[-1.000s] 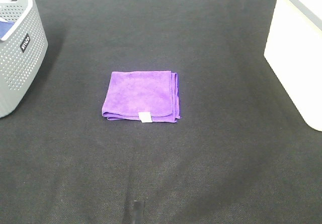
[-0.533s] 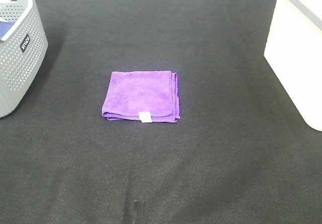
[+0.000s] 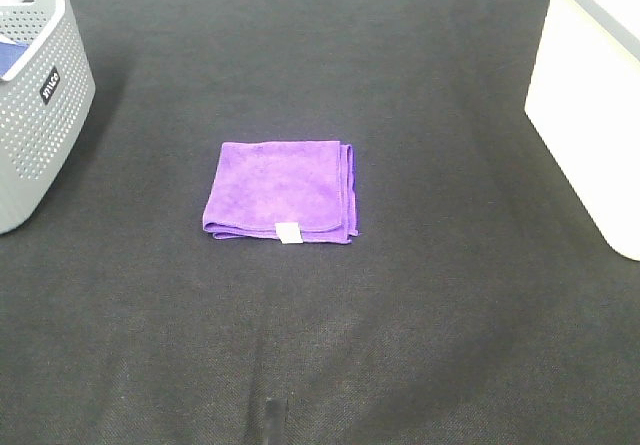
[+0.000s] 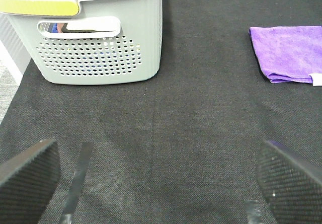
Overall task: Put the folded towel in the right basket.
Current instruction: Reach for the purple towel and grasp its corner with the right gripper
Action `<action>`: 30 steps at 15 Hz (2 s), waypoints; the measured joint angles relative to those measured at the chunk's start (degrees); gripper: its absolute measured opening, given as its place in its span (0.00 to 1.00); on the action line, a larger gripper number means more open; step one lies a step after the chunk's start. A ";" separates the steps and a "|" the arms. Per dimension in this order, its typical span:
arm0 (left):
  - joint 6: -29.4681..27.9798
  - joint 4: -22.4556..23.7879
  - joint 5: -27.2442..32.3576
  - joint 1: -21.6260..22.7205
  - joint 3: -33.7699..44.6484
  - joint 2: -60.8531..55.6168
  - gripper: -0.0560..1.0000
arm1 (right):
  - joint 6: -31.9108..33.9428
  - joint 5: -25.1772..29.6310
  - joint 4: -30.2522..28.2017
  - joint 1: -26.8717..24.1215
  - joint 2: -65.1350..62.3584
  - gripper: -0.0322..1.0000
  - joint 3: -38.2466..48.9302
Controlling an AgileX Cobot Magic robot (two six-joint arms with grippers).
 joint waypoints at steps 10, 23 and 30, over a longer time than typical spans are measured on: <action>0.00 0.00 0.00 0.00 0.00 0.00 0.99 | 0.00 0.00 0.00 0.00 0.00 0.98 0.00; 0.11 0.11 0.00 -1.03 0.00 0.00 0.99 | 0.00 0.00 -0.74 0.00 0.00 0.98 0.00; 0.23 0.11 0.00 -1.03 0.00 0.00 0.99 | 0.00 0.00 -1.32 0.00 0.00 0.98 0.00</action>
